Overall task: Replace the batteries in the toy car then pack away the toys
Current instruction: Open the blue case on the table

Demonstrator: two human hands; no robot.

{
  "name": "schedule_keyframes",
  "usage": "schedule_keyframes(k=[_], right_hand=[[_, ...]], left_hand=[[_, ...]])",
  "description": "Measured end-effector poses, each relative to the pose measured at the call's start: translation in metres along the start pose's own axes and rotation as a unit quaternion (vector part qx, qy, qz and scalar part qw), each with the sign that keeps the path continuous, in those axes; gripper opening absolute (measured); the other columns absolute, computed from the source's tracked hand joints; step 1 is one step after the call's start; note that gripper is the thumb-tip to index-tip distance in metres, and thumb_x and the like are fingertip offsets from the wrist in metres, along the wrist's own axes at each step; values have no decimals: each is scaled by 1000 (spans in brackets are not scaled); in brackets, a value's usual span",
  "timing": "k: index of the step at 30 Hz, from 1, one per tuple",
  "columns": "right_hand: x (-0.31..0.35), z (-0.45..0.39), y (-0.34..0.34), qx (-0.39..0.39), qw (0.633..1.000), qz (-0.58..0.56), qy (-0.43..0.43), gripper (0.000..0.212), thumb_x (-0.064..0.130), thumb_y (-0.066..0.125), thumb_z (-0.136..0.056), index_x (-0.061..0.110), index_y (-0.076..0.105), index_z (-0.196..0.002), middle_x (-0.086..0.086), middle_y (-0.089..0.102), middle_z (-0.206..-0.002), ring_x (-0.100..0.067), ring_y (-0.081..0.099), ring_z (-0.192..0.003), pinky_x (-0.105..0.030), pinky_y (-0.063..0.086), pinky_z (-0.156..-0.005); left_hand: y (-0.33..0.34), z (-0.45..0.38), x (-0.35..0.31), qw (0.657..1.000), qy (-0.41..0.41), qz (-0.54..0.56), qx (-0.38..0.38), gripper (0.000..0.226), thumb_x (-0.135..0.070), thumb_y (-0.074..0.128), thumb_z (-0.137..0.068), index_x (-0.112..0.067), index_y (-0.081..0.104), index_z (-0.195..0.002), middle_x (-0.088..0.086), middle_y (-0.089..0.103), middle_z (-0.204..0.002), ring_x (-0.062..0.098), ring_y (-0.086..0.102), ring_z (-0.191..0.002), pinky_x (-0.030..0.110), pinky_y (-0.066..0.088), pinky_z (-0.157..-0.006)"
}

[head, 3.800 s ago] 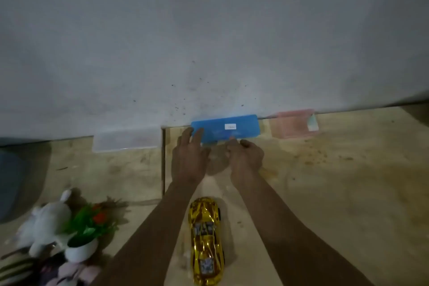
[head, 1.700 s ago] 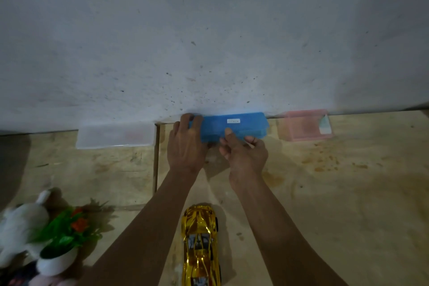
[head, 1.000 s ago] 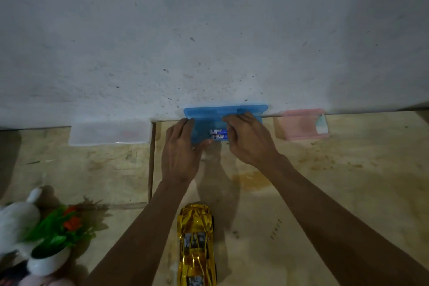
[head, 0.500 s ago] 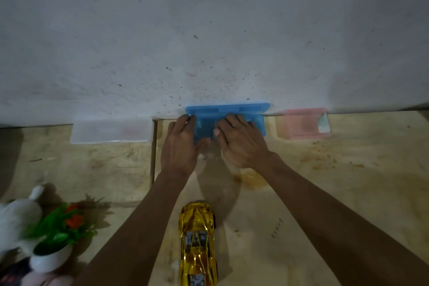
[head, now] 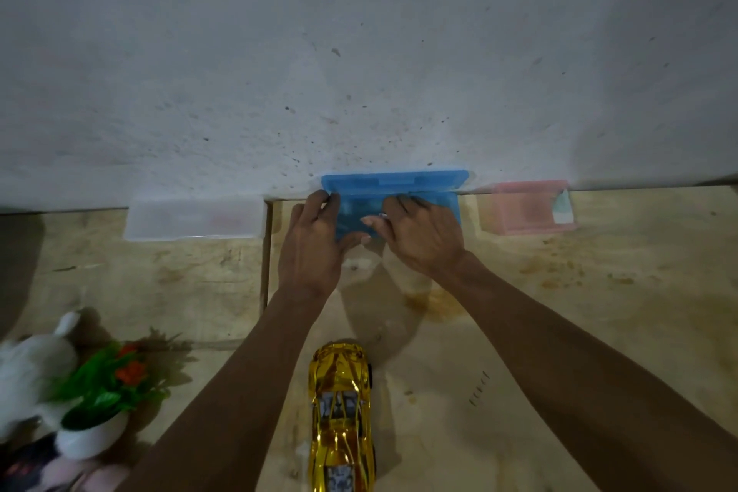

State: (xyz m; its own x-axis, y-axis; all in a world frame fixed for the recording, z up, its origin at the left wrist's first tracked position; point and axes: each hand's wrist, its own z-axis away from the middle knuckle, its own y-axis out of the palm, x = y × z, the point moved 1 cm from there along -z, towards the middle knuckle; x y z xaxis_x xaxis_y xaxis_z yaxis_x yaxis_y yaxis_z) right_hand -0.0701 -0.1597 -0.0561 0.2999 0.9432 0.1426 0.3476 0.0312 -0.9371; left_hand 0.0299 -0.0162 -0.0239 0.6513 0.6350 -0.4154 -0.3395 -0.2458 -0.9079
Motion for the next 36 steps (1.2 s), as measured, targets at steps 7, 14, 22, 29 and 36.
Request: schedule_keyframes(k=[7,14,22,29,36], right_hand=[[0,0,-8,-132,987,-93,22,53,54,48,-98,12,57,-66,-3,60,-56,-19,60,-51,-27,40,-44],[18,41,-17,-79,971,-187,-128,29,27,64,-88,15,58,-63,-3,57,-54,-19,53,-45,-27,39,-45],[9,49,0,-4,959,-117,-256,13,26,65,-87,15,58,-88,-7,57,-82,-26,51,-76,-41,43,-67],[9,58,-3,9,968,-111,-226,15,25,59,-91,11,62,-90,-11,60,-88,-29,54,-83,-42,45,-74],[9,57,-8,22,968,-115,-223,21,32,63,-91,12,63,-94,-11,62,-93,-28,56,-87,-42,46,-76]], left_hand=[[-1,0,-1,1000,-3,-6,9,72,-35,77,-85,-1,51,-142,16,52,-140,36,52,-120,47,51,-97],[-3,0,-2,1000,-2,-20,13,68,-37,72,-89,-2,50,-142,17,51,-142,37,50,-123,48,49,-100],[0,-1,1,1000,-1,-20,8,69,-37,76,-86,-1,52,-140,17,52,-139,37,53,-119,48,52,-97],[2,-2,1,1000,-3,-19,7,73,-43,74,-86,-3,50,-142,14,52,-140,35,52,-120,46,53,-94],[0,-1,-1,1000,-7,-24,14,70,-43,69,-90,-7,46,-146,12,47,-146,33,47,-126,44,51,-97]])
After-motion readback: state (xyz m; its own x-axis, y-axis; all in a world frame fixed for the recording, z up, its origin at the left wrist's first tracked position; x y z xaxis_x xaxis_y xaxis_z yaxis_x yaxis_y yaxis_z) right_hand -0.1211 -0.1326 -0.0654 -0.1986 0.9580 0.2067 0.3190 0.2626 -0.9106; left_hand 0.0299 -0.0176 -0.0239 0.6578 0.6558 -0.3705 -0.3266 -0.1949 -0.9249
